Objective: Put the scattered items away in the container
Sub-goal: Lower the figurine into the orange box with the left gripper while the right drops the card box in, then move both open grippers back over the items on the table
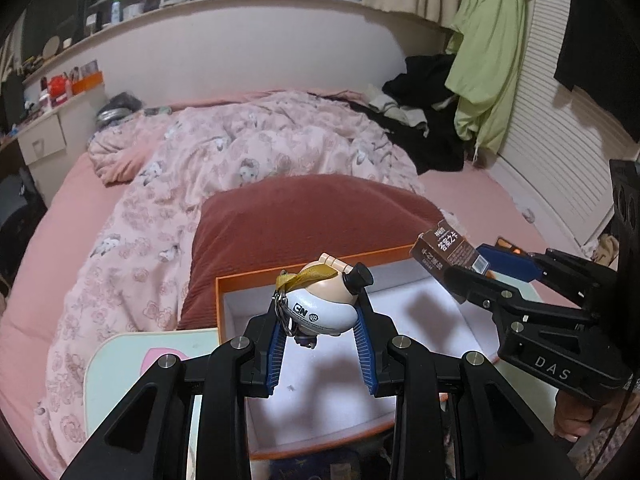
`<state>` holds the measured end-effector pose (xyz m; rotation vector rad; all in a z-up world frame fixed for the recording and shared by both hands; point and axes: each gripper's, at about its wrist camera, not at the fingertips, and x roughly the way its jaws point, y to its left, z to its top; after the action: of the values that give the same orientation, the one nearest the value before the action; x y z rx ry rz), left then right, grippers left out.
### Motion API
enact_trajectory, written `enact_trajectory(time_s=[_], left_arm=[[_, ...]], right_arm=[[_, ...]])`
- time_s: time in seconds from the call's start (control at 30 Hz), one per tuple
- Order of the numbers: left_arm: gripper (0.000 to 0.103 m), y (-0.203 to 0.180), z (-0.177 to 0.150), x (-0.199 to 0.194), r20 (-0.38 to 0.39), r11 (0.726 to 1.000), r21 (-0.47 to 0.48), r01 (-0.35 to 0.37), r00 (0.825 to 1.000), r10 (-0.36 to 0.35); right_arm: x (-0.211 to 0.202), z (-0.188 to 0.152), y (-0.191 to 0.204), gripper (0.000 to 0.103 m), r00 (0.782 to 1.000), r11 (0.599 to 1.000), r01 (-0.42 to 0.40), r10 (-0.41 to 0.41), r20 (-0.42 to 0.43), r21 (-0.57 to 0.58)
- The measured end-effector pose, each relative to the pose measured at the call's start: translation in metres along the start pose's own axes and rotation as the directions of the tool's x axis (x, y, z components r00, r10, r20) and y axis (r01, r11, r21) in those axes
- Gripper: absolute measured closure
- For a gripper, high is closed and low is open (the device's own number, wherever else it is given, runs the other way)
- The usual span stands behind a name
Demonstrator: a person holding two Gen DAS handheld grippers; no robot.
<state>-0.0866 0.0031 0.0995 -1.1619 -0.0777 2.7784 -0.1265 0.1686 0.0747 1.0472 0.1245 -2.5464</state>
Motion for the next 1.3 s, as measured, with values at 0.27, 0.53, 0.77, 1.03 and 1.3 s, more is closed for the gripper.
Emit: enact_trajectory(time_s=[0.27,0.53,0.77,1.03,1.3], left_arm=[[0.072,0.005,0.002,0.018,-0.026,0.999,-0.031,-0.013,1.000,0.013],[0.024,0.002,0.001,-0.001,0.039,0.999,-0.024,0.022,0.999,-0.021],[0.018,-0.001,-0.007,-0.020,0.060,1.000,-0.009,0.014,0.998,-0.014],[0.014,0.004,-0.055,-0.058,0.058,1.000,0.024,-0.002,0.998,0.001],[0.014,0.009,-0.130,-0.080,0.008,1.000,0.012,-0.006,1.000,0.006]], right_arm=[[0.014,0.003,-0.007,0.058,1.000,1.000,0.005,-0.005,-0.018,0.008],[0.022,0.005,-0.012,0.045,0.998,0.999,0.032,-0.030,-0.058,0.028],[0.014,0.001,-0.008,0.044,0.999,0.999,0.023,-0.021,-0.047,0.033],[-0.023,-0.014,-0.003,0.044,1.000,0.999,0.029,-0.028,-0.011,0.046],[-0.069,-0.089,0.014,0.044,0.999,0.999,0.030,-0.031,0.040,0.018]])
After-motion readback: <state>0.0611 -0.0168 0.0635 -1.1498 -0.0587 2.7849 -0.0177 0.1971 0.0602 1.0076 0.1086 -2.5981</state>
